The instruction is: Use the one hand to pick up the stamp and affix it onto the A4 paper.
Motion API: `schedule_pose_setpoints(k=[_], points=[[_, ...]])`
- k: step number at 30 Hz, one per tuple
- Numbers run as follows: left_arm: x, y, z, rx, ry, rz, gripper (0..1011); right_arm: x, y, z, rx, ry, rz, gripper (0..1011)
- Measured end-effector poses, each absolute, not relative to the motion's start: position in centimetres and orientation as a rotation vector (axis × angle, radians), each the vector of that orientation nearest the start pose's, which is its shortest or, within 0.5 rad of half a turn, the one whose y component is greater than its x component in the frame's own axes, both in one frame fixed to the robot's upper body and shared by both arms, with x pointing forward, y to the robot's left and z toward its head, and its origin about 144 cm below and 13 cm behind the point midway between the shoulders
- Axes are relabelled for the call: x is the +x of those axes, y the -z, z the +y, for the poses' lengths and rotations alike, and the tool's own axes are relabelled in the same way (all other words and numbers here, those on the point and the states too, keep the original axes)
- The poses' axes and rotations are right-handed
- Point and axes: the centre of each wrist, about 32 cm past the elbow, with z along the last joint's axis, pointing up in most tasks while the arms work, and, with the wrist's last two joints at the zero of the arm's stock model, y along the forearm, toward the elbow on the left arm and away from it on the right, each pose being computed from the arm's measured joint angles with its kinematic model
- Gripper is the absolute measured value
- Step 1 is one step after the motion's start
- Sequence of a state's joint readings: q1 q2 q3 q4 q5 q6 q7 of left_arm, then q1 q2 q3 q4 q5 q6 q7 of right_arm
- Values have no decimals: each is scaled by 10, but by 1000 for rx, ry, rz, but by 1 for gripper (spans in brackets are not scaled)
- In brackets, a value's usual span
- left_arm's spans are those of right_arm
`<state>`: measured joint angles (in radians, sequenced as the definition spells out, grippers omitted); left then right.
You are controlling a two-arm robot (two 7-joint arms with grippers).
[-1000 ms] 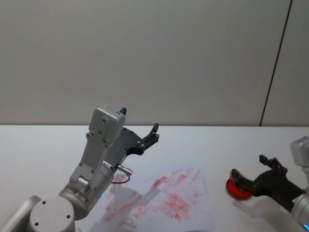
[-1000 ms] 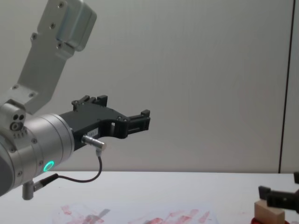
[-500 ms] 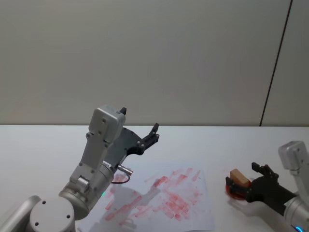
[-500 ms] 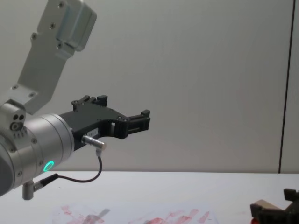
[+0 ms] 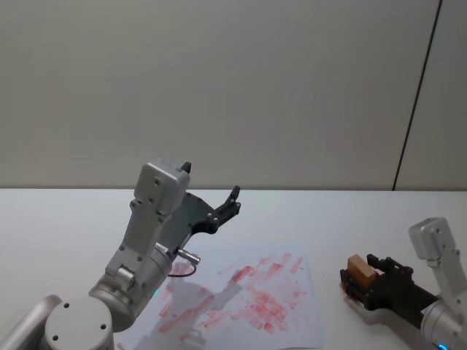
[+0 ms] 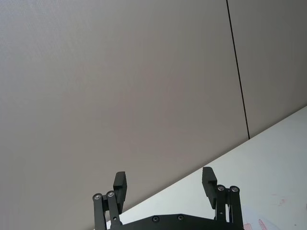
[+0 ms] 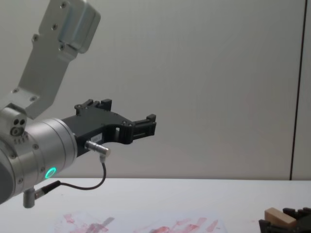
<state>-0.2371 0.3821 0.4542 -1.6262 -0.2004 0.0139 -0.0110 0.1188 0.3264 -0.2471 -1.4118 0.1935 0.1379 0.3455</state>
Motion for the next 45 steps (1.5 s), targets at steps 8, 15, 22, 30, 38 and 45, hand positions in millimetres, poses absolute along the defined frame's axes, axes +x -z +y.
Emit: schedule_pose_setpoints(k=[8,15,22,30,38,45], points=[[492,-1204,198,61,-1124,-268,1002,485,-1121,-264,-297,1039,98,456],[492,-1204,198,61,-1124,-268,1003,485,-1121,-263,-290,1041,76,248],[492,-1204,198,61,-1124,-268,1002,484,-1124,-261,-274,1033,38,218],[492,-1204,198,61,-1124,-268,1002,483,-1130,-252,-250,998,-4,218],[492,-1204,198,61,-1124,-268,1002,486,-1137,-235,-228,944,-33,218],[492,-1204,198,61,-1124,-268,1002,490,-1139,-222,-227,911,-45,218]])
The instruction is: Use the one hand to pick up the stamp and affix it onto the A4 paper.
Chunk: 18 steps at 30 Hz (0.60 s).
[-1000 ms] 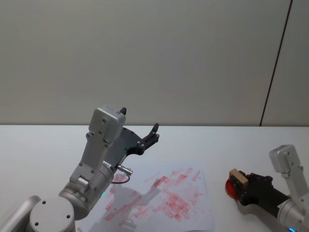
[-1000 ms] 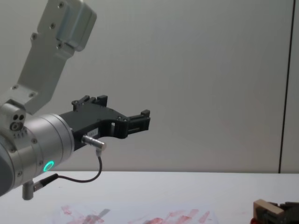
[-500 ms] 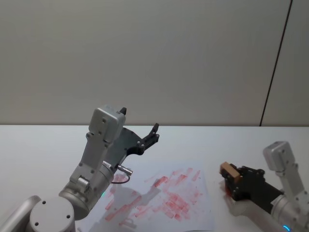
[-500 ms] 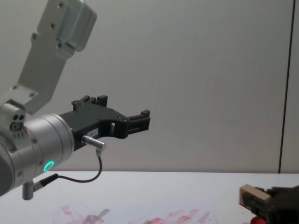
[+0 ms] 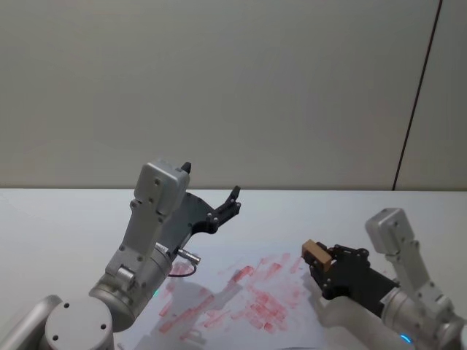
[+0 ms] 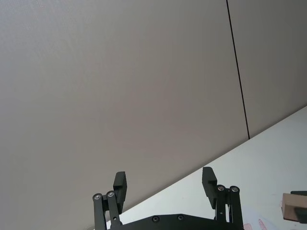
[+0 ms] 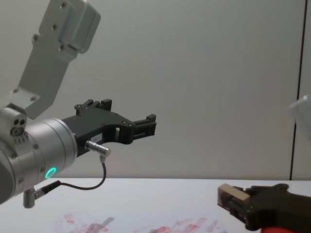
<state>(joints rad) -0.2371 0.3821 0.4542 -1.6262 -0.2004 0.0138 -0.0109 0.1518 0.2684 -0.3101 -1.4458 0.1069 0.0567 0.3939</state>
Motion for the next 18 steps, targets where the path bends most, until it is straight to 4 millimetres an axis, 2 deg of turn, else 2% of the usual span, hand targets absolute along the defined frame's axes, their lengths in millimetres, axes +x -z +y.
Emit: schedule_pose_setpoints(k=[18], points=[[492,-1204,198,61,-1124,-268,1002,502,-1128,-204,-280,877,-13,218]])
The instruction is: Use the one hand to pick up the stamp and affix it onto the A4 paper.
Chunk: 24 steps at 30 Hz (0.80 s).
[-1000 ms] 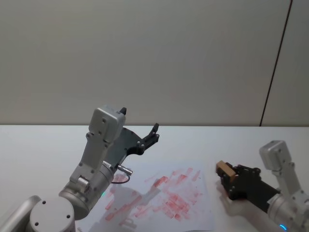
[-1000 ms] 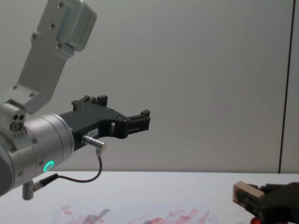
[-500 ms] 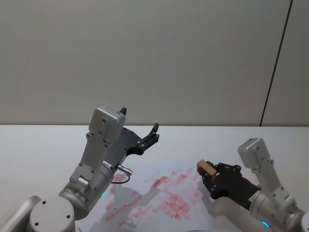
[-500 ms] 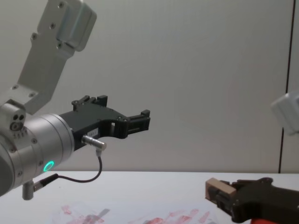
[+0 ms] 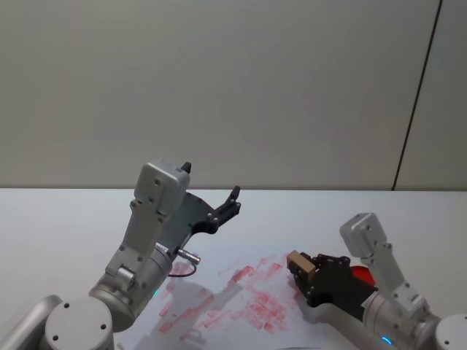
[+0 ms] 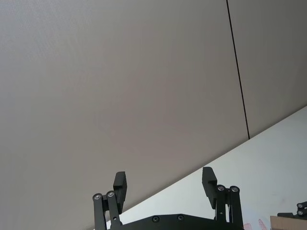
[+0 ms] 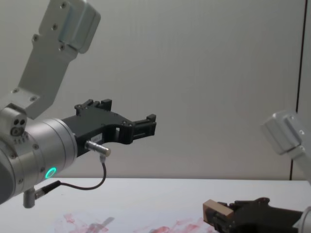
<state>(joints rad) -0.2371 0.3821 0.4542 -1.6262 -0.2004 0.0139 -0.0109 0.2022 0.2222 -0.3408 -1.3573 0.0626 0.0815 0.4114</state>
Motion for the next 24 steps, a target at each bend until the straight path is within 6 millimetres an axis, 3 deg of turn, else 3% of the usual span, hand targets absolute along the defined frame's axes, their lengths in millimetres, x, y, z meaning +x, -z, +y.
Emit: schedule_pose_setpoints(k=[24], points=[[492,-1204,198,61,-1124,-268,1002,510,-1116,-200,-337,867,33,218]])
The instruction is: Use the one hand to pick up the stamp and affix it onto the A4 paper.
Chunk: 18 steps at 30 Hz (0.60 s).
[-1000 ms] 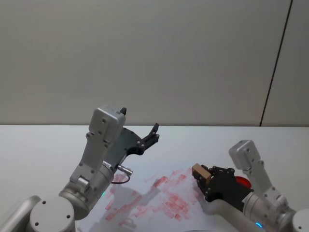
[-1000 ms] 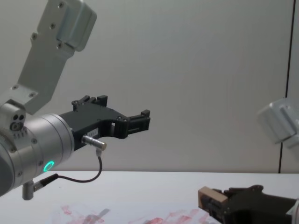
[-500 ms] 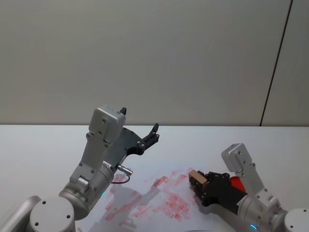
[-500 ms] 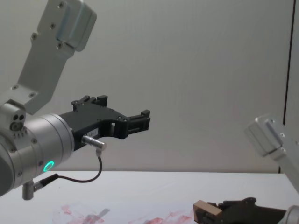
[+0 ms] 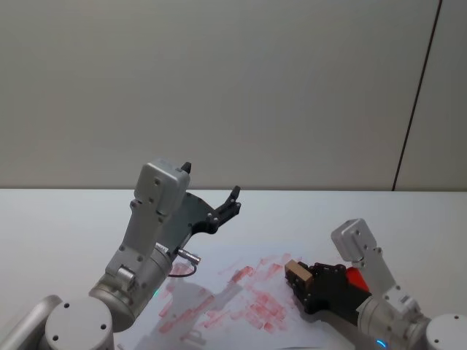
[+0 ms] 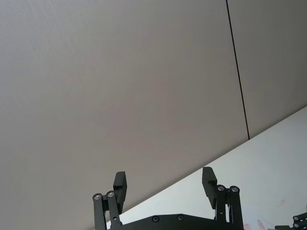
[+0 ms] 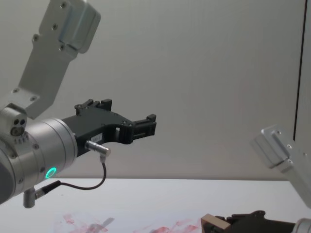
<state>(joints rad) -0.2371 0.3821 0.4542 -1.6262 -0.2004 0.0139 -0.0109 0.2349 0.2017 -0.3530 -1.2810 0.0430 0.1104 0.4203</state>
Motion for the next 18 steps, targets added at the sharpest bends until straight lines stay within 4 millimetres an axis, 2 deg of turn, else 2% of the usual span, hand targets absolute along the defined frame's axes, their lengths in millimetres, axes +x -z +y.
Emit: schedule_pose_setpoints(k=[18], points=[[492,-1204,198,61,-1124,-267,1002,510,-1116,-201,-347,863,35,218]])
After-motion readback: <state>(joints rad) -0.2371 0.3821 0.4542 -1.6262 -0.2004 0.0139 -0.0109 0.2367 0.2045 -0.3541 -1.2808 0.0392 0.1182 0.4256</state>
